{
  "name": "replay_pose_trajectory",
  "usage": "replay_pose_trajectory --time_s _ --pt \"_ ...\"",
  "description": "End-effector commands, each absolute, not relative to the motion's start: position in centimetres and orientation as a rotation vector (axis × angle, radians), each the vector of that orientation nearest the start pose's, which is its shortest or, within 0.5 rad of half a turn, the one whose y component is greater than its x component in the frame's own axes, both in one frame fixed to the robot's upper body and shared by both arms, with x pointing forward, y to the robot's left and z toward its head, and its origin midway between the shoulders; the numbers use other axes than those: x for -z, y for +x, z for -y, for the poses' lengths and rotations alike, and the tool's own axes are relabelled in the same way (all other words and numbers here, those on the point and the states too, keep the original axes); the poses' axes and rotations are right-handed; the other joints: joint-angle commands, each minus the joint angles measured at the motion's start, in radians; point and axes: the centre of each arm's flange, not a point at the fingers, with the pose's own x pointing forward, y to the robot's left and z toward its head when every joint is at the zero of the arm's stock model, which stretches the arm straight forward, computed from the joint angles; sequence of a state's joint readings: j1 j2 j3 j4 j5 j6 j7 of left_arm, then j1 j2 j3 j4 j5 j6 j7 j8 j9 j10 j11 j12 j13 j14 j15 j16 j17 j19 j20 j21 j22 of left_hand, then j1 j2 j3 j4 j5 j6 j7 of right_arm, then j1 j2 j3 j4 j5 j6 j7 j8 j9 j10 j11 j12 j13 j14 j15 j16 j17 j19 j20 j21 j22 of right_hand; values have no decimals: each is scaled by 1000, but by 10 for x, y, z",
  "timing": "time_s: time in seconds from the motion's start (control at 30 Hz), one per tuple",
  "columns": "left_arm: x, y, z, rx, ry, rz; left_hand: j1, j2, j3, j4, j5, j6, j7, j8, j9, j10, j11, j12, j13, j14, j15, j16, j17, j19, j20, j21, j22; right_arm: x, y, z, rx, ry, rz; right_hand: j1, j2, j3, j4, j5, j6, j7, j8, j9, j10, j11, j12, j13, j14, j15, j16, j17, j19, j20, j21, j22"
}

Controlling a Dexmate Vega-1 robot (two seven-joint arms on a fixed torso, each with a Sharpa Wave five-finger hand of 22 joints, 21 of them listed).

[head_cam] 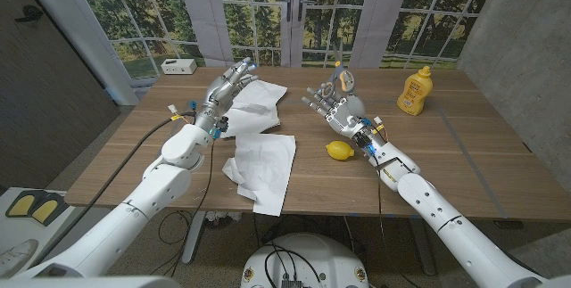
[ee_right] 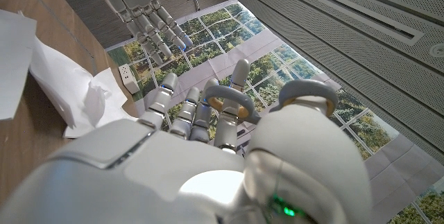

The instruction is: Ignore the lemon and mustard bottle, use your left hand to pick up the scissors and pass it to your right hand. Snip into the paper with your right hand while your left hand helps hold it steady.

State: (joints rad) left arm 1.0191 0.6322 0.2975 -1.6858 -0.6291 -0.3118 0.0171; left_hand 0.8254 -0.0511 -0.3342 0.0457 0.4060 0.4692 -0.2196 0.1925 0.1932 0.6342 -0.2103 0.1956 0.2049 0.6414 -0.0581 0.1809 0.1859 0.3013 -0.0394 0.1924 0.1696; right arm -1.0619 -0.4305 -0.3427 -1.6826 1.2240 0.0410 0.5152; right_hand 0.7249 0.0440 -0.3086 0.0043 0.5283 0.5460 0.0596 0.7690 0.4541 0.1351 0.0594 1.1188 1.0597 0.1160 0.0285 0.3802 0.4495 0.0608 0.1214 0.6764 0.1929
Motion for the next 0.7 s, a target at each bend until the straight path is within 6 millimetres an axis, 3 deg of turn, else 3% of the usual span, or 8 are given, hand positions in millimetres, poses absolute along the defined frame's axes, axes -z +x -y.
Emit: replay_pose_trajectory --time_s 0.03,0.3,0.6,0.7 --pt "-18 558 -288 263 137 798 -4 -10 0 10 2 -1 -1 5 5 -24 1 -5 0 -24 -159 -2 0 -1 -74 -1 6 49 541 156 -977 610 486 -4 0 4 2 -2 -16 29 -1 3 5 5 6 1 4 5 -7 1 1 -4 -2 3" --pt "-17 559 -297 222 209 794 -11 -12 2 17 4 5 -1 8 4 -61 1 -8 0 -41 -160 4 2 18 -78 7 7 56 536 152 -986 616 480 -5 3 6 2 -3 -20 31 -7 2 3 8 10 3 2 10 -10 0 10 -10 -1 3" --pt "-17 562 -305 191 280 783 -12 -18 2 19 4 6 -1 8 4 -86 1 -10 -1 -76 -158 -2 1 11 -66 4 8 55 531 151 -990 605 487 -8 7 7 3 -3 -28 34 -16 -3 2 9 7 -8 2 11 -13 -2 5 -4 -6 3" --pt "-17 562 -309 178 304 771 -15 -12 6 25 7 3 -1 7 3 -84 1 1 -1 -42 -160 19 5 60 -85 22 11 55 529 151 -987 601 497 -9 7 7 3 -4 -27 35 -18 -4 2 8 5 -13 2 11 -13 -3 6 -4 -6 3"
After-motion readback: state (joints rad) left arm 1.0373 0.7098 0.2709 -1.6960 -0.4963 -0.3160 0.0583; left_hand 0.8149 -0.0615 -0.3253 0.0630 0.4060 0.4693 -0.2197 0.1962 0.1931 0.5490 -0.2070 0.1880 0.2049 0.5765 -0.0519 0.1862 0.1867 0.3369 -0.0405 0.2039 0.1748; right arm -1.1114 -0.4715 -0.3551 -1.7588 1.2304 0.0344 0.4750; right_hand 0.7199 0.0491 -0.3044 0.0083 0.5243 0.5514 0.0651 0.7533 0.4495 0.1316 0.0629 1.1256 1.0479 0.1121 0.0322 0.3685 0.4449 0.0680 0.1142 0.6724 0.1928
